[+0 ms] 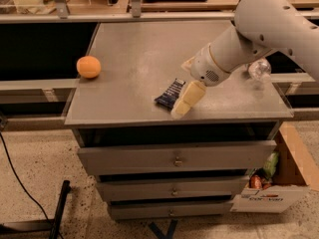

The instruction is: Move rxbar blueberry near orange

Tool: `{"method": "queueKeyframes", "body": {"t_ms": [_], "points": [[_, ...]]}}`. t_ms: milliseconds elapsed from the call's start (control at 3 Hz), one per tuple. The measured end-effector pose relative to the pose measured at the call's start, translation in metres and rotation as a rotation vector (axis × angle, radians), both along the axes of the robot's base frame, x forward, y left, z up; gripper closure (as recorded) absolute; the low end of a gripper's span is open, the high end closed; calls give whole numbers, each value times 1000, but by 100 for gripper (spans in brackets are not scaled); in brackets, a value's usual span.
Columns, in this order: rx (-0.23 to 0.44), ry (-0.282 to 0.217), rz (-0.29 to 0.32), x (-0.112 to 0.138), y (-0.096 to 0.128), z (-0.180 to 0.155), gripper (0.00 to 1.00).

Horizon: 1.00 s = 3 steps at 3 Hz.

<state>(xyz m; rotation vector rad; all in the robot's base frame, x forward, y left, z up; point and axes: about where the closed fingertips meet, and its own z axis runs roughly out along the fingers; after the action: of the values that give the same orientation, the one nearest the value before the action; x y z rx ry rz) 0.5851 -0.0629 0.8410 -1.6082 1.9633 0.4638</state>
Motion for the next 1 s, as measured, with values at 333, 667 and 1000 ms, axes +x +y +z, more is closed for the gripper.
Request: {"method": "queueKeyframes", "body": {"t_ms": [333, 667, 1000], "points": [[2, 7, 1, 0, 2, -3, 0], [5, 17, 2, -1, 4, -6, 0], [12, 37, 1, 0, 7, -13, 0]]}}
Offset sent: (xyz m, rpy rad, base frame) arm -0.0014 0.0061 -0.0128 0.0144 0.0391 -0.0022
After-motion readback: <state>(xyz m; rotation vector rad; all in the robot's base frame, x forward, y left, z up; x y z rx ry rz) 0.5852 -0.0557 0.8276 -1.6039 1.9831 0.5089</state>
